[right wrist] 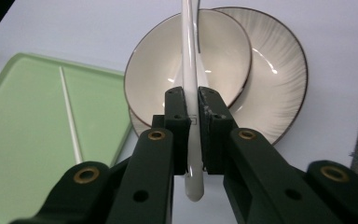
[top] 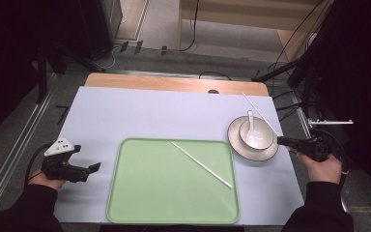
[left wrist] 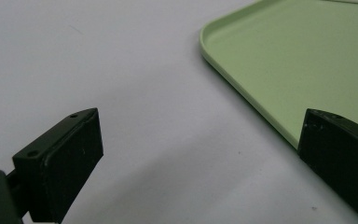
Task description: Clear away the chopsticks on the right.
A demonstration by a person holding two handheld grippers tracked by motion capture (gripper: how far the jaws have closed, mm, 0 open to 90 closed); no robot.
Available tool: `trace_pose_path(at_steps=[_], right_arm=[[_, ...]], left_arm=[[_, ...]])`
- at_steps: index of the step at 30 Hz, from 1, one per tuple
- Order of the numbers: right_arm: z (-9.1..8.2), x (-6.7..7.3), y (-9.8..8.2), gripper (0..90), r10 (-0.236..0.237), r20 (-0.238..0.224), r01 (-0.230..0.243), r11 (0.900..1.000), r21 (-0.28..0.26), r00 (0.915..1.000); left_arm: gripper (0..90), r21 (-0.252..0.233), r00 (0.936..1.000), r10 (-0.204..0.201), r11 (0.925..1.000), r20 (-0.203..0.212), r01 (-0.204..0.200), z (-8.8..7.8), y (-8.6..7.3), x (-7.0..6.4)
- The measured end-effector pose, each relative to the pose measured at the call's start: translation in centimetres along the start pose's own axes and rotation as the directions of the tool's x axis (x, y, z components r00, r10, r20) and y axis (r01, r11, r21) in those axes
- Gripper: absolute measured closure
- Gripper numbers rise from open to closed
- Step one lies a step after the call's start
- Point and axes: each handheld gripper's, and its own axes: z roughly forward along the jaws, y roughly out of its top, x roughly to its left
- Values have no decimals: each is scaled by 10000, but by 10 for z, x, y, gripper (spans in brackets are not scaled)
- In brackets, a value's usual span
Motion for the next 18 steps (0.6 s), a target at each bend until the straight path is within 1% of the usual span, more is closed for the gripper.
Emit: trace_pose_path(at_steps=[4, 5, 6, 8, 9, 13, 15, 18], right_arm=[[-1, 10, -3, 842, -131, -134, 131, 9999, -14, 9998], [0, 15, -4, 842, -205, -242, 206, 9998, 14, 9995], [0, 15, -4, 842, -205, -242, 206, 9998, 14, 9995], [2, 21, -5, 842, -300, -286, 303, 9995, 98, 9991], [3, 27, -6, 842, -383, -408, 389, 9991, 143, 9984], [4, 35, -7, 842, -507, -495, 516, 9985, 176, 9975], [7, 42, -8, 842, -605, -649, 621, 9978, 245, 9961], [8, 49, -9, 842, -711, -791, 738, 9968, 320, 9943]], left_arm=[[0, -67, 10000, 39, 10000, -1, -39, -2, 0, -1], [0, -52, 10000, 56, 10000, 28, -56, -2, 0, -1], [0, -52, 10000, 56, 10000, 28, -56, -2, 0, -1], [0, 3, 9999, 124, 9999, 19, -124, -1, 1, -2], [0, -30, 9999, 118, 9999, 49, -118, -1, 1, -2], [0, -13, 10000, 86, 10000, 23, -86, -1, 0, -2], [0, -33, 10000, 57, 10000, 14, -57, -1, 0, -1], [0, -3, 10000, 80, 10000, 16, -80, -1, 0, 0]])
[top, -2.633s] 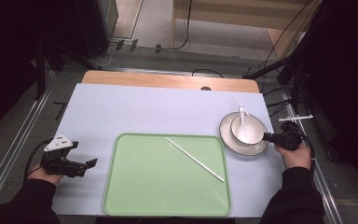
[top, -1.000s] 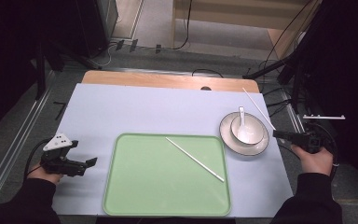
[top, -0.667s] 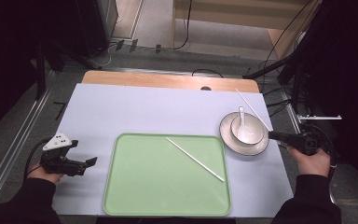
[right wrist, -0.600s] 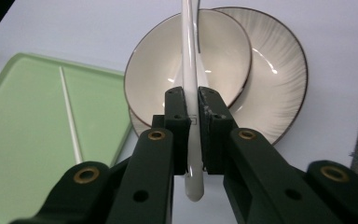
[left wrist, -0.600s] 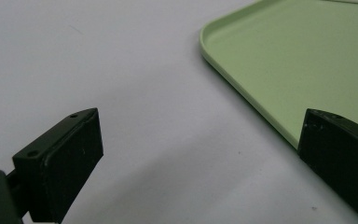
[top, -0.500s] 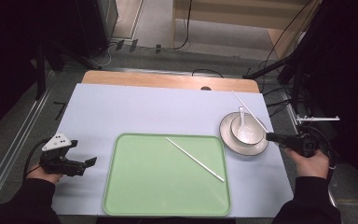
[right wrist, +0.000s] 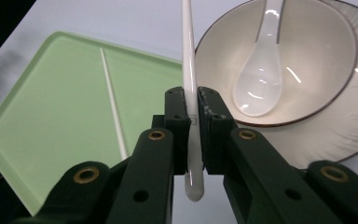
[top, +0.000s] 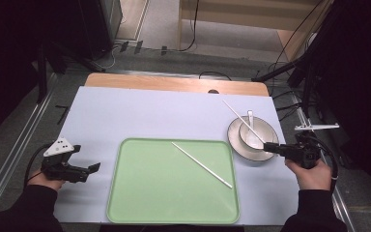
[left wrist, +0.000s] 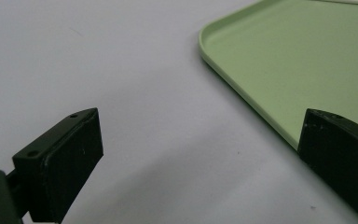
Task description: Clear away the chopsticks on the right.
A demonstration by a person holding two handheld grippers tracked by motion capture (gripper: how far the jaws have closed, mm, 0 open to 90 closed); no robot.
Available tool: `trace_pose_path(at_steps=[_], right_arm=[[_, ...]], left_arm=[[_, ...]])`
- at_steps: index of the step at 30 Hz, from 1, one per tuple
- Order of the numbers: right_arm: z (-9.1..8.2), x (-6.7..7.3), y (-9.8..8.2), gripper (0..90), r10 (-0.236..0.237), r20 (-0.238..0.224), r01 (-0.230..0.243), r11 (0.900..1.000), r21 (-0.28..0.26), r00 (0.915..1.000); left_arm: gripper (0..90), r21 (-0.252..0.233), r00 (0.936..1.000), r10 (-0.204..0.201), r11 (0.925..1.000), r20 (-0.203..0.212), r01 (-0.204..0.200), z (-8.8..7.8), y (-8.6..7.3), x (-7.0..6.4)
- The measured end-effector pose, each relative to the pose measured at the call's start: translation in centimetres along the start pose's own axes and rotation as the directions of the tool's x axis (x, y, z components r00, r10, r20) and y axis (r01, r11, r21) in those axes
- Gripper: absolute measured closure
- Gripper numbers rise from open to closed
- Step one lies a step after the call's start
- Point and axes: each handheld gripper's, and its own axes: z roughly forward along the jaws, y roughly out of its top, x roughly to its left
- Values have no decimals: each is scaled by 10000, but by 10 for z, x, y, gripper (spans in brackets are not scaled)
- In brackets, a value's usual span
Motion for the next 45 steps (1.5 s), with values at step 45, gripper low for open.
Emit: trace_pose_path(at_steps=[45], right_arm=[[70, 84, -42, 841, -1855, -1430, 2013, 9739, 1053, 9722]], left_arm=[[0, -183, 10000, 21, 9998, -40, -22, 1, 1, 1]])
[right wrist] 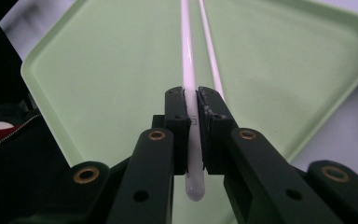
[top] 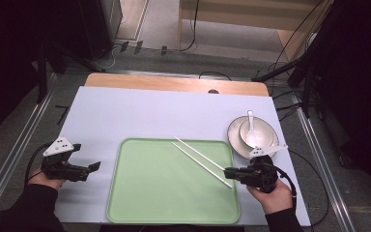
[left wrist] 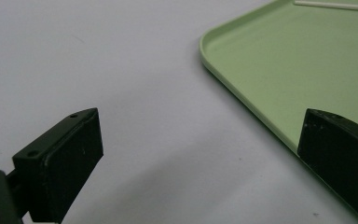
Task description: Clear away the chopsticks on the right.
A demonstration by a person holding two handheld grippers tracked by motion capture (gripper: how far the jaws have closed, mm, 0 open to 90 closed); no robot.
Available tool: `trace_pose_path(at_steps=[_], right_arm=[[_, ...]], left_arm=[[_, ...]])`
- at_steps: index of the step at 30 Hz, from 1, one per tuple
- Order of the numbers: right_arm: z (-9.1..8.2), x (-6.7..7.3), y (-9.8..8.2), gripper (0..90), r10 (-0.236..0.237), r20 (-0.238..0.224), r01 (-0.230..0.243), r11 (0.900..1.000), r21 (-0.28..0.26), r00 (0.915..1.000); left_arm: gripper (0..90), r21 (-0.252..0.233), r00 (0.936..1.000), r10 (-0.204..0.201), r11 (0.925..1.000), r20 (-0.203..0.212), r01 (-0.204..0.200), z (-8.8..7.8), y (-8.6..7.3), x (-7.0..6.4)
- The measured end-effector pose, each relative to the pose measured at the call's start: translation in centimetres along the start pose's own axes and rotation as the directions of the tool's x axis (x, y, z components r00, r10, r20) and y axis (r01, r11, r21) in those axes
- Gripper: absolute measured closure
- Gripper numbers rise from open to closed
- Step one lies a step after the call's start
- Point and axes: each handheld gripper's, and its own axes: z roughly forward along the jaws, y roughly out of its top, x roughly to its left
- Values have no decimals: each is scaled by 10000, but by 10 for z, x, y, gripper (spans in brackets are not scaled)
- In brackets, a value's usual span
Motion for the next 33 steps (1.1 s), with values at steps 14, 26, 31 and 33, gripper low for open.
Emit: trace_pose_path(at_steps=[14, 26, 31, 33], right_arm=[[24, -1, -5, 841, -64, -137, 72, 9983, 577, 9999], [46, 5, -10, 835, -846, 418, 775, 9857, 1494, 9955], [54, 3, -11, 832, -812, 385, 733, 9819, 1748, 9960], [59, 1, -12, 831, -1025, 429, 922, 9759, 1976, 9938]], left_arm=[[0, -3, 10000, 42, 10000, 42, -42, 1, 1, -1], [0, -26, 10000, 45, 10000, 22, -45, 1, 1, -1], [0, -32, 10000, 59, 10000, 46, -59, 1, 1, -2], [0, -59, 10000, 33, 10000, 26, -33, 1, 1, -2]])
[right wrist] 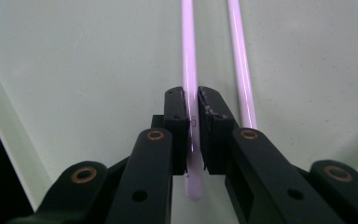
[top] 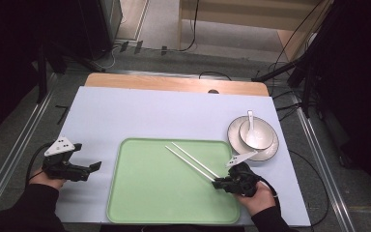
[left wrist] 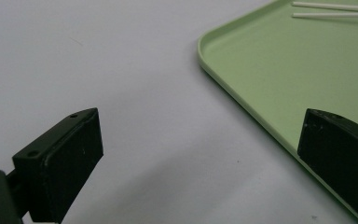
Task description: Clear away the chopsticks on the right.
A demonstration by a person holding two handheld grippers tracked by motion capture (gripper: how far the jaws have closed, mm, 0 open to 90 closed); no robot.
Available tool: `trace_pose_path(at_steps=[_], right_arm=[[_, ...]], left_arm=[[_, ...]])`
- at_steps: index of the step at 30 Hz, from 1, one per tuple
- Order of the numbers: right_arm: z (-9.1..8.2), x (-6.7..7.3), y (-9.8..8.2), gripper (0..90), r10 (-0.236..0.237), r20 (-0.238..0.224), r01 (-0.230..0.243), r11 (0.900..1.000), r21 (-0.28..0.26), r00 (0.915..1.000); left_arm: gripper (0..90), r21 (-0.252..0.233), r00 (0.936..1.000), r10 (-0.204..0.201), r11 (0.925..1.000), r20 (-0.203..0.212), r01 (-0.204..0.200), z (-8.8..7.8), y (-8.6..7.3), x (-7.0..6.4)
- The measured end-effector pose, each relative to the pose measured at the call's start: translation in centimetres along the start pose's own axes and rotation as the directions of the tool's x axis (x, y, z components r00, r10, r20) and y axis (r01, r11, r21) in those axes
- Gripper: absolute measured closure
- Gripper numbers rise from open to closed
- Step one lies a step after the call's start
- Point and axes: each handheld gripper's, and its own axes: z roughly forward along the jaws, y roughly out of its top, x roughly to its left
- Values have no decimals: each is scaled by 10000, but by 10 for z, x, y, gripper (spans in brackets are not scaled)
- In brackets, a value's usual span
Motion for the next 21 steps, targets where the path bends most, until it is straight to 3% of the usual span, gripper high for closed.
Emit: trace_pose_path(at_steps=[6, 11, 15, 17, 19, 21], right_arm=[[2, 0, 0, 827, -116, 46, 116, 9999, 96, 9999], [3, 3, 0, 779, -340, 217, 339, 9994, 41, 9992], [2, 2, 0, 722, -229, 45, 229, 9997, 34, 9997], [-2, 3, 1, 701, -242, 0, 242, 9996, -175, 9997], [-14, 3, 3, 629, -199, -49, 194, 9957, -905, 9998], [-18, 3, 3, 600, -168, -53, 161, 9934, -1132, 9998]], left_arm=[[0, 4, 10000, 40, 10000, -5, -40, 0, 0, -1], [0, 0, 10000, 6, 10000, -37, -6, -1, 0, 0], [0, 11, 10000, 18, 10000, -8, -18, 0, 0, 0], [0, 26, 10000, 11, 10000, -18, -11, 0, 0, 0], [0, -18, 10000, -46, 10000, -46, 46, -1, -1, 0], [0, -53, 10000, -74, 10000, -47, 74, -1, -1, 1]])
